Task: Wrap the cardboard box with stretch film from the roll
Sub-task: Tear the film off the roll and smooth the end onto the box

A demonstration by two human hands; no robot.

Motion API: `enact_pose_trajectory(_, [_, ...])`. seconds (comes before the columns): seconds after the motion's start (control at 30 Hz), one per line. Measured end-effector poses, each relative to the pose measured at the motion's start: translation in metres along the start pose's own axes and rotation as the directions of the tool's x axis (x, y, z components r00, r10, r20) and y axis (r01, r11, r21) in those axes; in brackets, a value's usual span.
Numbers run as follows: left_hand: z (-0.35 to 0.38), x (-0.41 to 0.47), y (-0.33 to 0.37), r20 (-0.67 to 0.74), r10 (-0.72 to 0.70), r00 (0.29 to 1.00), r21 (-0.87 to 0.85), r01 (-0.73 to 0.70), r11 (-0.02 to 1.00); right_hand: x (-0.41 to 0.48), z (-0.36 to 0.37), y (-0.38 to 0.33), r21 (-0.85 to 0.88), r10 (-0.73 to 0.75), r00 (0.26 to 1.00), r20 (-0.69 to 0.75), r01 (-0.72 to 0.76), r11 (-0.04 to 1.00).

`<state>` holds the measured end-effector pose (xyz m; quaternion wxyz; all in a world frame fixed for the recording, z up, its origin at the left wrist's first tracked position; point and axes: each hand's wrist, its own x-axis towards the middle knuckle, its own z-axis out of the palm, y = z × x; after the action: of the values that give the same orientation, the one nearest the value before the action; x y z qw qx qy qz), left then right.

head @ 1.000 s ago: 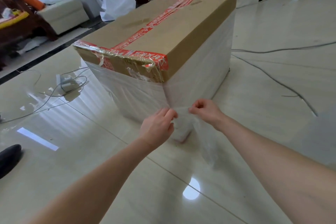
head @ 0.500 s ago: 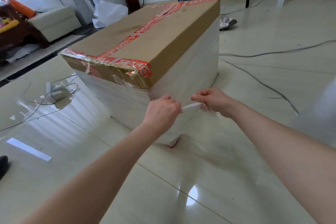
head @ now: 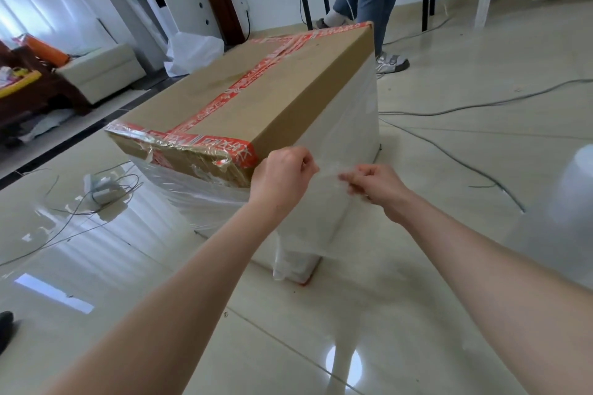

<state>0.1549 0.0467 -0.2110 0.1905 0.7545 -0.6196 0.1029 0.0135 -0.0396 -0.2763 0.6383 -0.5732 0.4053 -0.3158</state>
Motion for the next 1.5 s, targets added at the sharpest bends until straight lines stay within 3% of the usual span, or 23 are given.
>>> enact_pose_trajectory(0.13, [-0.004, 0.023, 0.007, 0.100, 0.135, 0.986, 0.157, -0.150, 0.976, 0.002, -0.005, 0.001, 0.017, 0.013, 0.998, -0.069, -0.011, 1.000])
enact_pose_trajectory(0.27, [-0.008, 0.045, 0.017, 0.238, 0.249, 0.939, 0.430, -0.332, 0.840, 0.007, -0.009, 0.003, 0.121, 0.006, 0.991, -0.137, 0.011, 0.993])
enact_pose_trajectory(0.33, [-0.009, 0.056, 0.016, 0.274, 0.255, 0.927, 0.411, -0.353, 0.841, 0.009, -0.010, 0.003, 0.154, -0.005, 0.986, -0.169, 0.032, 0.988])
enact_pose_trajectory(0.47, [-0.013, 0.074, 0.014, 0.355, 0.125, 0.926, 0.119, -0.178, 0.977, 0.012, -0.012, 0.003, 0.160, -0.030, 0.974, -0.225, 0.067, 0.985])
enact_pose_trajectory(0.57, [-0.019, 0.086, 0.020, 0.338, 0.109, 0.935, 0.180, -0.178, 0.967, 0.016, -0.013, 0.005, 0.127, -0.059, 0.958, -0.281, 0.098, 0.987])
enact_pose_trajectory(0.63, [-0.021, 0.095, 0.027, 0.261, 0.181, 0.948, 0.224, -0.242, 0.944, 0.017, -0.014, 0.004, 0.102, -0.077, 0.950, -0.303, 0.112, 0.988])
enact_pose_trajectory(0.7, [-0.019, 0.102, 0.038, 0.298, 0.329, 0.896, 0.247, -0.406, 0.880, 0.017, -0.015, 0.001, 0.061, -0.103, 0.951, -0.291, 0.126, 0.990])
enact_pose_trajectory(0.8, [-0.005, 0.103, 0.061, 0.508, 0.441, 0.740, 0.233, -0.611, 0.757, 0.016, -0.018, -0.002, -0.001, -0.154, 0.959, -0.239, 0.159, 0.987])
enact_pose_trajectory(0.87, [0.010, 0.105, 0.068, 0.627, 0.387, 0.676, 0.231, -0.636, 0.736, 0.016, -0.022, -0.001, -0.007, -0.161, 0.965, -0.207, 0.163, 0.987])
enact_pose_trajectory(0.97, [0.021, 0.117, 0.069, 0.773, 0.203, 0.601, 0.225, -0.559, 0.798, 0.018, -0.029, 0.005, 0.054, -0.131, 0.972, -0.193, 0.144, 0.988])
enact_pose_trajectory(1.1, [0.022, 0.137, 0.064, 0.802, 0.195, 0.564, 0.223, -0.587, 0.778, 0.022, -0.039, 0.019, 0.079, -0.063, 0.996, -0.062, 0.068, 0.995])
enact_pose_trajectory(1.2, [0.018, 0.149, 0.066, 0.817, 0.170, 0.552, 0.258, -0.612, 0.748, 0.028, -0.043, 0.034, -0.074, 0.023, 0.998, 0.052, -0.019, 0.997])
enact_pose_trajectory(1.33, [0.010, 0.160, 0.080, 0.815, 0.163, 0.555, 0.307, -0.654, 0.691, 0.032, -0.045, 0.043, -0.329, 0.073, 0.988, -0.133, -0.113, 0.938])
enact_pose_trajectory(1.5, [-0.009, 0.165, 0.103, 0.847, 0.085, 0.525, 0.345, -0.663, 0.664, 0.024, -0.055, 0.028, -0.321, 0.152, 0.974, -0.167, -0.200, 0.926])
